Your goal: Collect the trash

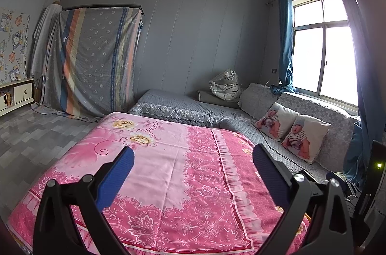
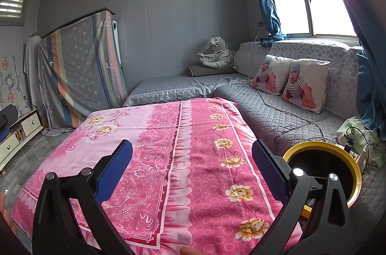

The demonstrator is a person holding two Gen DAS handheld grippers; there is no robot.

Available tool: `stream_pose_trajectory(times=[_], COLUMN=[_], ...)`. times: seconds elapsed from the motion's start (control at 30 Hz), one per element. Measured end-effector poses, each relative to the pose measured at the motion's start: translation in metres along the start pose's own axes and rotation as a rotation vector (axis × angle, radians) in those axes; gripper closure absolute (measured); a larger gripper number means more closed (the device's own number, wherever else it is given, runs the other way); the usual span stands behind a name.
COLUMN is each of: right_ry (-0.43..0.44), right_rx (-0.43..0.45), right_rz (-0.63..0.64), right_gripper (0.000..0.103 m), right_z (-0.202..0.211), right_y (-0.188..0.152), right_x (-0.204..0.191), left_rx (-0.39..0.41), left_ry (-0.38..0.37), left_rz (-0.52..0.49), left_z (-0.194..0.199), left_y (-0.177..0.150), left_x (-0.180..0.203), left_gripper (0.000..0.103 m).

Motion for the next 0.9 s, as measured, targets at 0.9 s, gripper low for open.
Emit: stream_pose_trajectory(times=[0.9], right_ry=[-0.003], right_rx=[-0.03], right_rz=[-0.013], right_gripper=[0.008], right_z=[-0.006], right_y=[-0.008], right_x=[0.0], left_rx=[-0.024], left_ry=[-0.005], left_rz=[-0.02], left_z=[-0.011], left_y=[-0.009], left_x=[0.006], left_gripper=[0.008])
Point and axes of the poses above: each gripper's, at about its wrist camera, not at the fingertips, and z roughly against the way its jaws point, x to its right, y to its top, the point moved 5 cm from there along -z, roughly the way its jaws point, and after that the axes turned 1 degree about -x, right-handed, at the moved point
